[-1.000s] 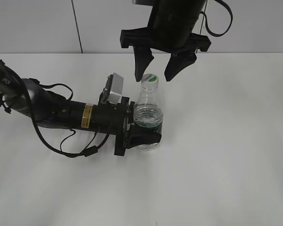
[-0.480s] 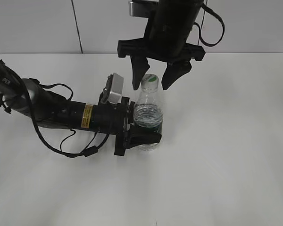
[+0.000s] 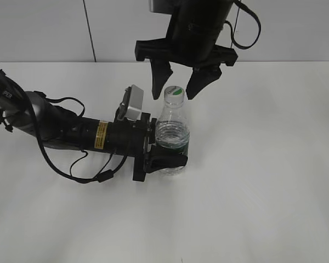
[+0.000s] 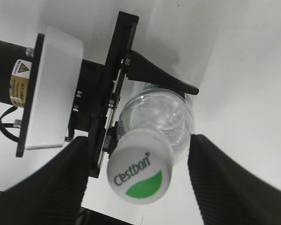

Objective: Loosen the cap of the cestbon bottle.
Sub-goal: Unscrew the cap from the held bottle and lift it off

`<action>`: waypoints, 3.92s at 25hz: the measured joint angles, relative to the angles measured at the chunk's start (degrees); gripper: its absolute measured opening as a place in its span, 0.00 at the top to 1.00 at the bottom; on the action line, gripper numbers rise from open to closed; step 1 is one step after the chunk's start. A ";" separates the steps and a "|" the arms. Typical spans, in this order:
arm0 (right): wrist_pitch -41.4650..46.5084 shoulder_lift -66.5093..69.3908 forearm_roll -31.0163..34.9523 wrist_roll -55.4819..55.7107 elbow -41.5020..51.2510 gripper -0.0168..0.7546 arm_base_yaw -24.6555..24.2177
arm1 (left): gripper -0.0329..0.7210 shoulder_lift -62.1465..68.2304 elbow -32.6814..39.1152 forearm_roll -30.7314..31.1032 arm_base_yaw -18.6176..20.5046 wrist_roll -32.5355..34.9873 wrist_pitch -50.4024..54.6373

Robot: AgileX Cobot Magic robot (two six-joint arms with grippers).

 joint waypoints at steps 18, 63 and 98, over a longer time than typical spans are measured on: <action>0.00 -0.51 -0.01 -0.05 0.00 0.38 0.00 | 0.41 0.00 0.00 0.05 0.00 0.00 0.00; 0.00 -1.39 0.19 -13.16 1.50 0.59 0.00 | 0.41 0.00 0.00 0.11 0.00 0.00 -0.10; 0.29 -2.04 0.69 -65.22 1.50 0.59 0.00 | 0.41 0.00 0.00 1.32 0.00 -0.21 -0.39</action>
